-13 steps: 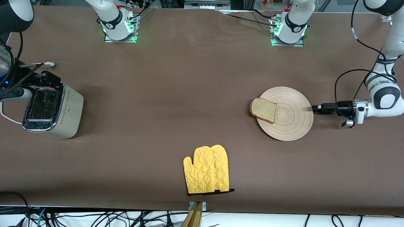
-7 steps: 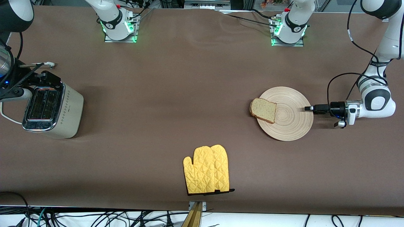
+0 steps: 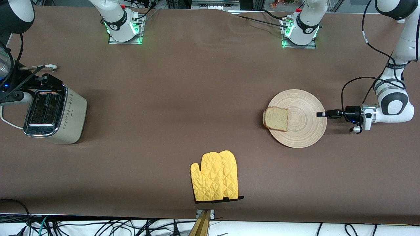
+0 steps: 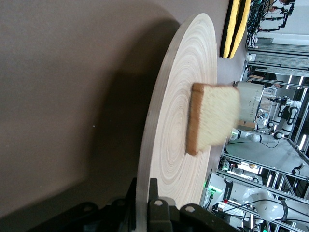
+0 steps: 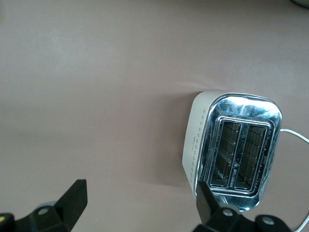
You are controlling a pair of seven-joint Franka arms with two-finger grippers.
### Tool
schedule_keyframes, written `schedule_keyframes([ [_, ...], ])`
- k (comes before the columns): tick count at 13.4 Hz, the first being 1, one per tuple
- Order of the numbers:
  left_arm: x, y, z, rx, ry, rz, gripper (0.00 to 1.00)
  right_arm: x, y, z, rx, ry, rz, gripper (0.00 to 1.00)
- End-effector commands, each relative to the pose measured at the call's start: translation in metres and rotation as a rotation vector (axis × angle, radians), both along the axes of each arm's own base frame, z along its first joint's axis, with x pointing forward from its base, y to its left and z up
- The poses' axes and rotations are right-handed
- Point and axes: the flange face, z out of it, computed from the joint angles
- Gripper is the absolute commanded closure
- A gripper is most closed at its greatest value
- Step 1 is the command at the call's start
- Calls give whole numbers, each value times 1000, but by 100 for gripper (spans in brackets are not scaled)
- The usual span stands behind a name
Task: Move plate and put bread in toaster
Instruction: 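Push the plate with bread toward the toaster with the left gripper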
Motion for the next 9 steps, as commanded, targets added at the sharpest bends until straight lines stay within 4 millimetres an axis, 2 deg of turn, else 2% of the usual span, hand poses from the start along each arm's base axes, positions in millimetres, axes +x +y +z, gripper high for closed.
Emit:
schedule_keyframes([
  [1, 14, -8, 18, -10, -8, -54, 100, 2, -2, 6, 16, -8, -8, 0],
  [3, 38, -32, 37, -13, -35, -119, 100, 2, -2, 5, 15, -7, -7, 0],
  [5, 54, -82, 43, -23, -43, -212, 100, 2, -2, 5, 15, -8, -6, 0],
  [9, 65, -212, 42, -101, -123, -408, 100, 2, -2, 4, 15, -8, -6, 0],
])
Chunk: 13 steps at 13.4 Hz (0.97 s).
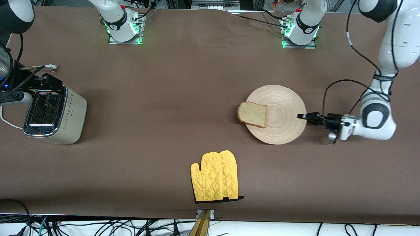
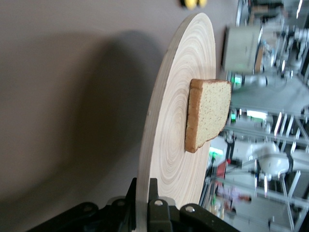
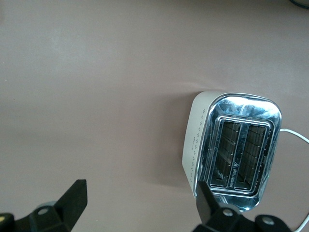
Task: Move plate and put bread in toaster
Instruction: 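Push the plate with bread toward the toaster with the left gripper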
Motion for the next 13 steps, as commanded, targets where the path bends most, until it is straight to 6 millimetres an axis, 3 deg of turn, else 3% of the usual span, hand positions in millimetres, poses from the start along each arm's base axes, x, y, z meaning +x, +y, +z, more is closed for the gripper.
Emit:
schedule_keyframes([
  [1, 1, -69, 3, -96, -39, -77, 100, 2, -2, 5, 15, -9, -5, 0],
  [6, -13, -174, -56, -149, -20, 16, 100, 3, 0, 4, 14, -9, 9, 0],
  [8, -14, -190, -60, -118, -38, 25, 100, 5, -1, -1, 16, -6, 6, 0],
  [11, -16, -199, -61, -116, -37, 12, 100, 10, 10, -10, 9, 3, 28, 0],
  [12, -17, -199, -62, -111, -34, 7, 97, 10, 13, -12, 16, 6, 29, 0],
  [13, -17, -199, -62, -107, -34, 4, 66, 12, 13, -16, 21, 14, 28, 0],
])
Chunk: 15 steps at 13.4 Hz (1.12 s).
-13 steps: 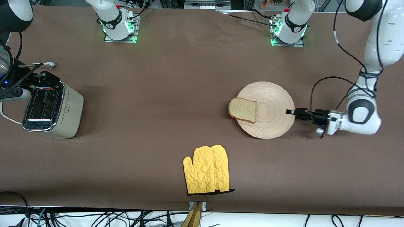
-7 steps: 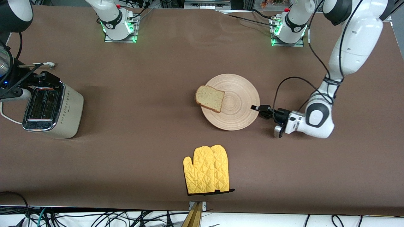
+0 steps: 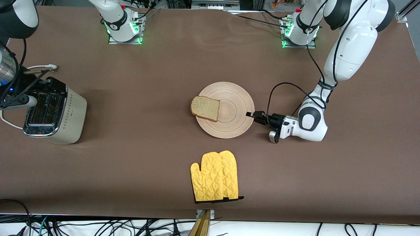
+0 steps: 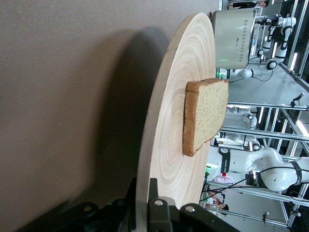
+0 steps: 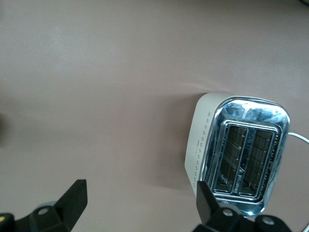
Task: Move plate and put bread in toaster
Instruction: 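Push the plate with bread toward the toaster with the left gripper, then withdraw the left gripper while the right gripper reaches the bread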
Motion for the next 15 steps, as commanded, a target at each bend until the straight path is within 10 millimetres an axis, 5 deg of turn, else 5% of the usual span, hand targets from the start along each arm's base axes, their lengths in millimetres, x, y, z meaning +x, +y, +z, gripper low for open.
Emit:
schedule_keyframes([
  [1, -4, -5, -3, -14, -19, -3, 1, 5, 6, -6, 19, 11, 11, 0],
  [6, 6, 8, 13, 13, -44, -14, 0, 15, 28, -47, 155, 93, -56, 0],
  [12, 35, 133, 85, 359, -212, -245, 0, 28, 128, -114, 355, 226, -186, 0],
  [15, 42, 180, 164, 568, -302, -363, 0, 34, 168, -170, 421, 286, -191, 0],
])
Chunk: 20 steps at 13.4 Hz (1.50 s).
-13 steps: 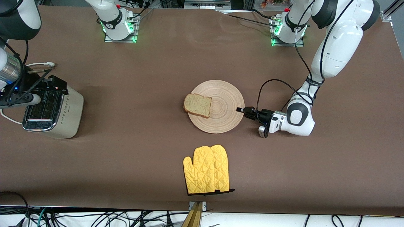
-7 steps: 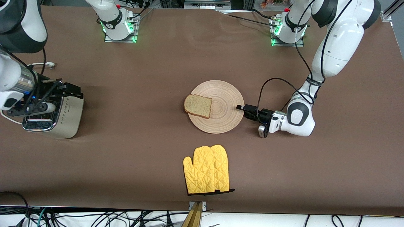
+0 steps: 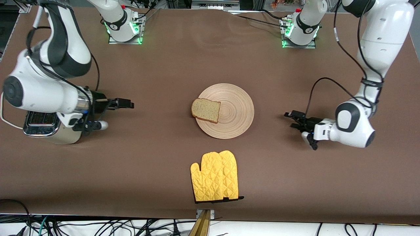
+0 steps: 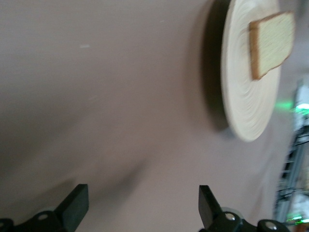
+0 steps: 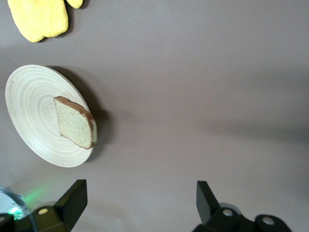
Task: Move plate and put bread in toaster
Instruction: 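Withdraw the left gripper while the right gripper reaches the bread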
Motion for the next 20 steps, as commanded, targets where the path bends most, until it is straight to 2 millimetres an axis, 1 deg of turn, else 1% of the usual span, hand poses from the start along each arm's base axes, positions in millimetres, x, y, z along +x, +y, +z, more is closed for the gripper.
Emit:
schedule_keyframes([
  [1, -5, 18, 91, 192, -42, -91, 0, 6, 37, -43, 58, 30, -24, 0],
  [2, 0, 22, 132, 260, -69, -99, 0, 5, 56, -58, 55, 29, -7, 0],
  [3, 3, 18, 172, 328, -71, -114, 0, 1, 76, -75, 54, 38, 11, 0],
  [4, 6, 15, 221, 399, -84, -122, 0, -3, 94, -88, 88, 56, 2, 0],
  [5, 6, 8, 258, 451, -89, -128, 0, -6, 107, -101, 135, 83, -25, 0],
  [6, 1, 4, 292, 486, -109, -110, 0, -6, 114, -110, 165, 95, -49, 0],
  [8, -14, -5, 341, 521, -173, -65, 0, -9, 127, -122, 189, 109, -64, 0],
  [9, -19, -11, 361, 543, -196, -19, 0, -12, 135, -132, 197, 123, -67, 0],
  [10, -24, -13, 375, 562, -216, 7, 0, -13, 137, -143, 198, 134, -77, 0],
  [11, -26, -18, 385, 561, -238, 1, 0, -16, 145, -156, 195, 140, -78, 0],
  [12, -25, -11, 389, 558, -245, 10, 0, -19, 154, -165, 196, 136, -82, 0],
  [13, -22, 0, 383, 572, -247, 36, 0, -23, 166, -174, 196, 127, -85, 0],
  [14, -21, 1, 393, 591, -303, 70, 0, -26, 175, -184, 190, 117, -87, 0],
  [15, -29, 8, 395, 618, -299, 123, 0, -29, 181, -194, 185, 108, -89, 0],
  [16, -32, 13, 395, 637, -272, 228, 0, -32, 188, -199, 181, 101, -87, 0],
  [17, -33, 13, 401, 665, -268, 346, 0, -35, 195, -204, 177, 98, -81, 0],
  [18, -38, 7, 402, 686, -246, 422, 0, -37, 199, -208, 178, 97, -84, 0],
  [19, -43, -2, 394, 687, -233, 471, 0, -40, 202, -211, 181, 101, -88, 0],
  [20, -49, -1, 393, 680, -276, 513, 0, -40, 202, -216, 178, 103, -93, 0],
])
